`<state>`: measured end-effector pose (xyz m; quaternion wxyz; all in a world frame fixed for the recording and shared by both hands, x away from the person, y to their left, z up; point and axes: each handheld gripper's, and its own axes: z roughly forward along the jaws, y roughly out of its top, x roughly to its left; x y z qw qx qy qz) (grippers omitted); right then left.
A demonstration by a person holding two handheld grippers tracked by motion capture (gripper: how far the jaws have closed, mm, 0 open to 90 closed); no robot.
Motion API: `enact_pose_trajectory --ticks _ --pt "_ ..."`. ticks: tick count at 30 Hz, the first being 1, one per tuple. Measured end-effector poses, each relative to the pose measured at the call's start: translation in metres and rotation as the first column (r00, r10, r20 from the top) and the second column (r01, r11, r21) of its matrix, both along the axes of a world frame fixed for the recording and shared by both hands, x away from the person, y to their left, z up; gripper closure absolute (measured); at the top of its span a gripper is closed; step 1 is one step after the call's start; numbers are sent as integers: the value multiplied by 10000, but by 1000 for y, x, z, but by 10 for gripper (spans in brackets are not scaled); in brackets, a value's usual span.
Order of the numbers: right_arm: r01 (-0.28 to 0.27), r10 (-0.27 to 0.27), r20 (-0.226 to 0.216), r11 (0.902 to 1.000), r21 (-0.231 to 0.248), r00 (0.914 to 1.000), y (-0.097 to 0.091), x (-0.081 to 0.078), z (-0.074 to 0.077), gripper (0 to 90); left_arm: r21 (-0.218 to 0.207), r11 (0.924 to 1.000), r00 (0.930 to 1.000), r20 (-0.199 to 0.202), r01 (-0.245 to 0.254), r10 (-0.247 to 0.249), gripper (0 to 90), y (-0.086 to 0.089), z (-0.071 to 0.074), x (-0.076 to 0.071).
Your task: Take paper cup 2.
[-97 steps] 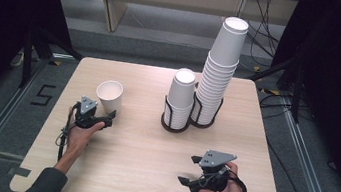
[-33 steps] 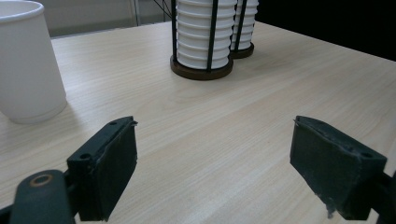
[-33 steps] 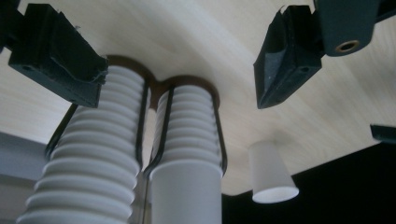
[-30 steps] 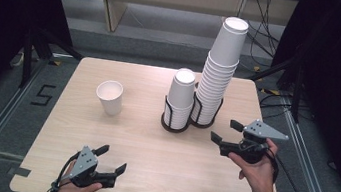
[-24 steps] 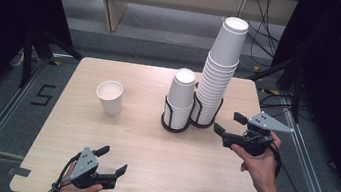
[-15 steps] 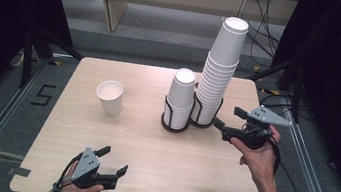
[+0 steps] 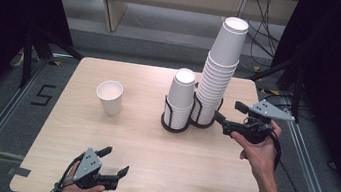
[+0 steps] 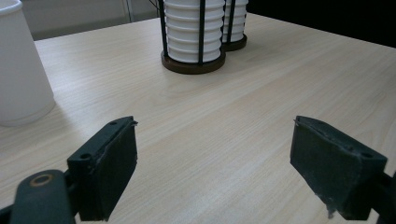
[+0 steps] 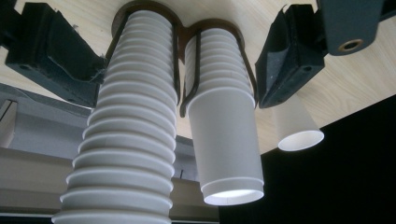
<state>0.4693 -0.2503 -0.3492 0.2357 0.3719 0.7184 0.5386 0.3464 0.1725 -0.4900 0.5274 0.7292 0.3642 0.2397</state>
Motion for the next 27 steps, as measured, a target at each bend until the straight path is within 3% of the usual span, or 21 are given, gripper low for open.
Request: enact_pose_trajectory --ticks 1,2,3,7,8,9,13,25,27 --pt "9 -9 -177 10000 8 9998 0 0 2 158 3 10000 10000 0 19 -19 144 0 0 0" --pt "-37 37 171 10000 -16 9998 0 2 3 158 -56 10000 10000 42 23 -23 144 0 0 0" --pt "83 -81 -140 9999 107 9999 1 0 5 158 -81 10000 10000 65 35 -34 144 0 -1 1" --pt "40 -41 148 10000 53 9999 0 3 10 157 -13 10000 10000 39 9 -9 144 0 -1 1" --pt "29 -30 15 9998 175 10000 1 3 12 157 10 10000 10000 33 14 -14 144 0 -1 1" --pt "124 -125 301 9999 51 9995 0 4 13 157 9 10000 10000 20 20 -20 144 0 -1 1" --pt "64 -68 146 9996 290 9999 2 7 20 157 64 10000 10000 -25 -2 2 144 0 -1 0" --pt "108 -114 441 9998 138 9990 2 18 42 157 100 9999 10000 -29 19 -19 144 0 -1 0" --pt "134 -139 314 9998 144 9994 2 19 46 156 108 9999 10000 -23 27 -27 144 -1 -1 1"
